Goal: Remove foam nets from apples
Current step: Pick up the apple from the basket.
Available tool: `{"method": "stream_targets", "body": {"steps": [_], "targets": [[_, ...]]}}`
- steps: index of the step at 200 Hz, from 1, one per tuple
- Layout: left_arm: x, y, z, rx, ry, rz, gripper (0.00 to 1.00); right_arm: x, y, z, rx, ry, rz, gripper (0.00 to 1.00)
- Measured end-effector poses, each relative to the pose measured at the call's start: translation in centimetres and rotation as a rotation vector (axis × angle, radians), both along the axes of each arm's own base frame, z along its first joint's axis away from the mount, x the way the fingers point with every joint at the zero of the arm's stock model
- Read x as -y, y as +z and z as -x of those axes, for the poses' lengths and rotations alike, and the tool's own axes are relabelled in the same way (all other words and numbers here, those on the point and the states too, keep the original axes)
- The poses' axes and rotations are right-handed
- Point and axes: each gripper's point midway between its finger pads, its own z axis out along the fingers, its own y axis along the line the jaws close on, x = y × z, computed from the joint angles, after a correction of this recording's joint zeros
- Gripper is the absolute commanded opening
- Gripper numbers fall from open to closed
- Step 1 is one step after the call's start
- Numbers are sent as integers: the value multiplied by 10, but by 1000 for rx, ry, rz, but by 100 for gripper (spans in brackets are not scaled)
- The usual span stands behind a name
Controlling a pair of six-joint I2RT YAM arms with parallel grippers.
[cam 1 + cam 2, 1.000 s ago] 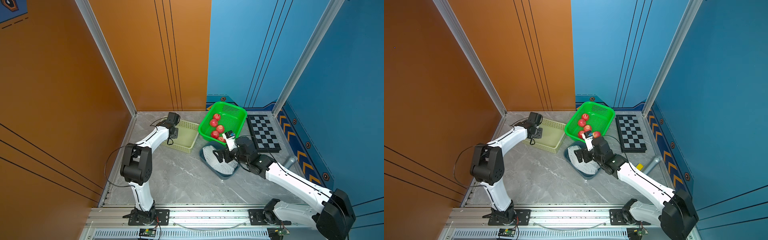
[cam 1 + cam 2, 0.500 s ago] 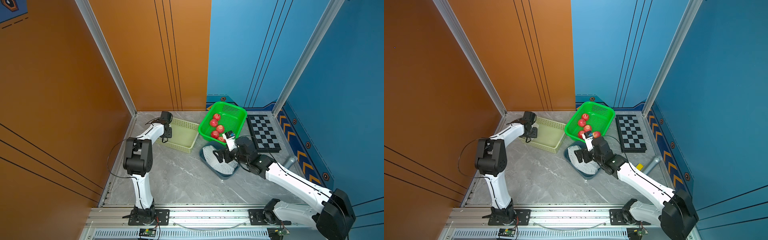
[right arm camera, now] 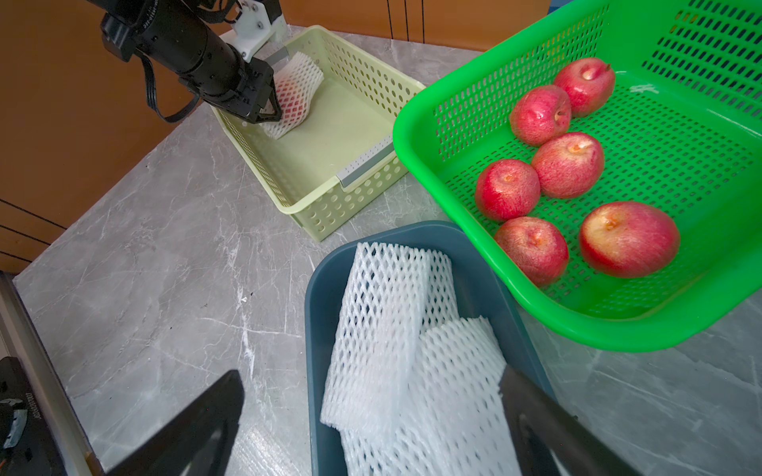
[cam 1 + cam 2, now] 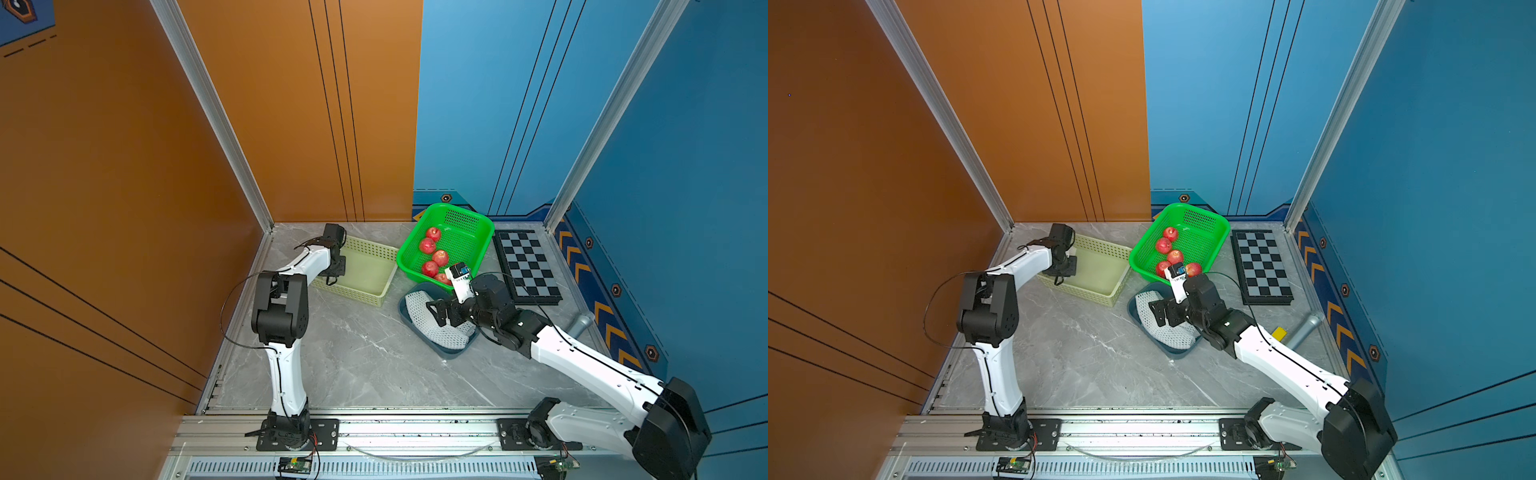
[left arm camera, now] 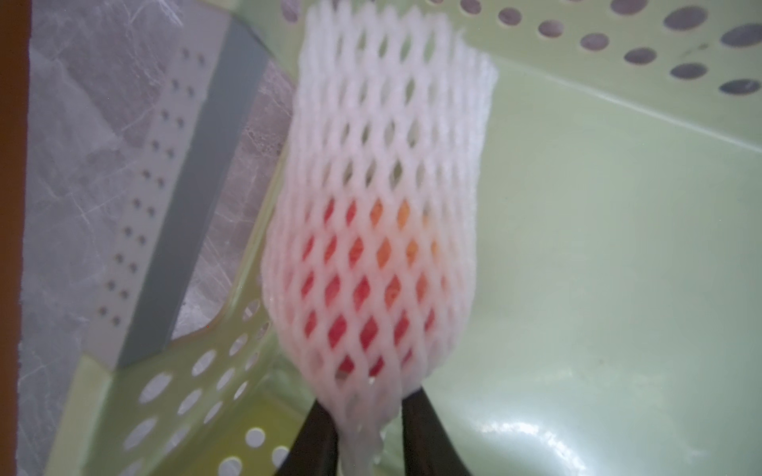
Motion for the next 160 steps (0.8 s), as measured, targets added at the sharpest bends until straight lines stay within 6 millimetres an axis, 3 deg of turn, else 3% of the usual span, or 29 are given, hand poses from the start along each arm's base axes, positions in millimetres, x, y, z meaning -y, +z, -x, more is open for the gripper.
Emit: {"method": "stream_targets", "body": {"steps": [25,46,106,138,160], "targets": [[4,1,0,-1,-18,-4,1,0,0,0,0,0,0,99],[8,9,0,15,-28,-3,0,0,0,0,0,0,0,99],[25,75,2,144,-70,15,0,0,0,0,4,0,-3,99],[51,107,16,181,-134,55,0,1,1,0,5,-2,-4,99],[83,127,42,194,-230,99,0,4,5,-4,17,-11,-17,98]]}}
